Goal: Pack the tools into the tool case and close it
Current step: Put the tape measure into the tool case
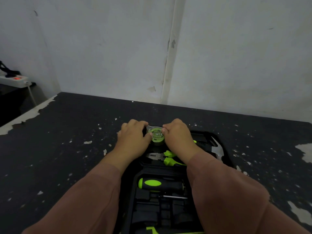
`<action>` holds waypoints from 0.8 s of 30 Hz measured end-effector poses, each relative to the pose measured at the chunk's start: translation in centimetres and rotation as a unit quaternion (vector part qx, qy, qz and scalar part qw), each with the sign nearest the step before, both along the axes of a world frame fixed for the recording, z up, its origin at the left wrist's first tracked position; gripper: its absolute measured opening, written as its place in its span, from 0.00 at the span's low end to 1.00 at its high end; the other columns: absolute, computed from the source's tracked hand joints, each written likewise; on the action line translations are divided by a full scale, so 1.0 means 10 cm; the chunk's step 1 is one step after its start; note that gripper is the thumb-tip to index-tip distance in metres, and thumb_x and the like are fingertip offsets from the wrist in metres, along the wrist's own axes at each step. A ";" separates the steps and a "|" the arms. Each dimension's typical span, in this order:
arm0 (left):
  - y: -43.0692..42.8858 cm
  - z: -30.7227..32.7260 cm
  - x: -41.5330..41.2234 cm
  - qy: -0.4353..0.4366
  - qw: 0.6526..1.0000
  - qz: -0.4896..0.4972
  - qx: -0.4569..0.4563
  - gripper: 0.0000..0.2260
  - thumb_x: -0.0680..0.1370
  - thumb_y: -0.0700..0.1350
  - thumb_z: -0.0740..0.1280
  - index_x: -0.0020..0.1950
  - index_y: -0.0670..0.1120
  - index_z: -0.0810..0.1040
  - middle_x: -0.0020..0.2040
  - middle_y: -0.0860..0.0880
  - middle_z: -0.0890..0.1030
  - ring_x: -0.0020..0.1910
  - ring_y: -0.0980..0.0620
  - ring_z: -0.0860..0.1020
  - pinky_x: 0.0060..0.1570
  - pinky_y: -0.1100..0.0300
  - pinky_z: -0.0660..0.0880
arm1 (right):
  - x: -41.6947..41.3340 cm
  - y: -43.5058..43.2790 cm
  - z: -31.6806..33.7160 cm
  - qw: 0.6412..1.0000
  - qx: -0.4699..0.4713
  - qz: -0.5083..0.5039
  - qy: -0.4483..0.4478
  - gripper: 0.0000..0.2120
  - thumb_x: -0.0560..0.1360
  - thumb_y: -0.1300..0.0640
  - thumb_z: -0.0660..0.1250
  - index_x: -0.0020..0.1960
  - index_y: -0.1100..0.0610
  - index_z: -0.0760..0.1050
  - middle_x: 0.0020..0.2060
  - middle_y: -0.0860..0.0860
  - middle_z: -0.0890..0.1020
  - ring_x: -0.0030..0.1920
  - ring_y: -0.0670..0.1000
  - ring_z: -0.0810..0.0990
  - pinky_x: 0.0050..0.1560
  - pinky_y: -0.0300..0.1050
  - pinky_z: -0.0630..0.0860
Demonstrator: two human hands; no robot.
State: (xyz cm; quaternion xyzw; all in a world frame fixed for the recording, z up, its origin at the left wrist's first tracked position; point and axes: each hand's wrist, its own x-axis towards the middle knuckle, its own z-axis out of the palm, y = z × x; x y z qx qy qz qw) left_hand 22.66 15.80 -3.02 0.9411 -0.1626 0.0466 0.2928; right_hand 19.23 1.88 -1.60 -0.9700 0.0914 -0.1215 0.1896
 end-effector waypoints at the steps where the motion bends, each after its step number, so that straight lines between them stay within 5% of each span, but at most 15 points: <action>1: 0.00 0.00 0.00 0.000 1.000 0.001 0.004 0.19 0.76 0.54 0.63 0.67 0.53 0.70 0.64 0.48 0.70 0.64 0.43 0.65 0.62 0.48 0.64 | 0.00 0.00 0.00 1.000 -0.005 0.002 0.006 0.13 0.78 0.58 0.57 0.54 0.62 0.77 0.54 0.62 0.76 0.55 0.60 0.74 0.55 0.50 0.71; 9: -0.02 0.00 -0.05 -0.029 0.999 -0.004 0.041 0.20 0.78 0.52 0.60 0.69 0.50 0.67 0.67 0.48 0.68 0.66 0.44 0.64 0.63 0.50 0.63 | -0.05 0.01 0.04 1.000 0.005 0.013 0.005 0.13 0.78 0.57 0.58 0.57 0.61 0.77 0.54 0.60 0.78 0.57 0.59 0.74 0.58 0.49 0.70; 15: -0.18 -0.03 -0.14 -0.119 0.985 -0.108 0.067 0.18 0.78 0.41 0.57 0.68 0.44 0.72 0.68 0.46 0.71 0.66 0.47 0.69 0.66 0.54 0.63 | -0.08 -0.01 0.07 1.000 -0.001 0.029 0.008 0.13 0.78 0.59 0.59 0.56 0.60 0.78 0.53 0.59 0.80 0.56 0.57 0.74 0.58 0.45 0.65; 24: -0.18 0.01 -0.17 -0.066 0.988 -0.109 0.083 0.18 0.80 0.44 0.55 0.71 0.46 0.67 0.73 0.48 0.67 0.71 0.50 0.65 0.73 0.53 0.53 | -0.03 -0.05 0.01 1.000 0.025 0.012 0.014 0.13 0.77 0.58 0.59 0.58 0.56 0.78 0.57 0.58 0.79 0.59 0.59 0.73 0.59 0.46 0.68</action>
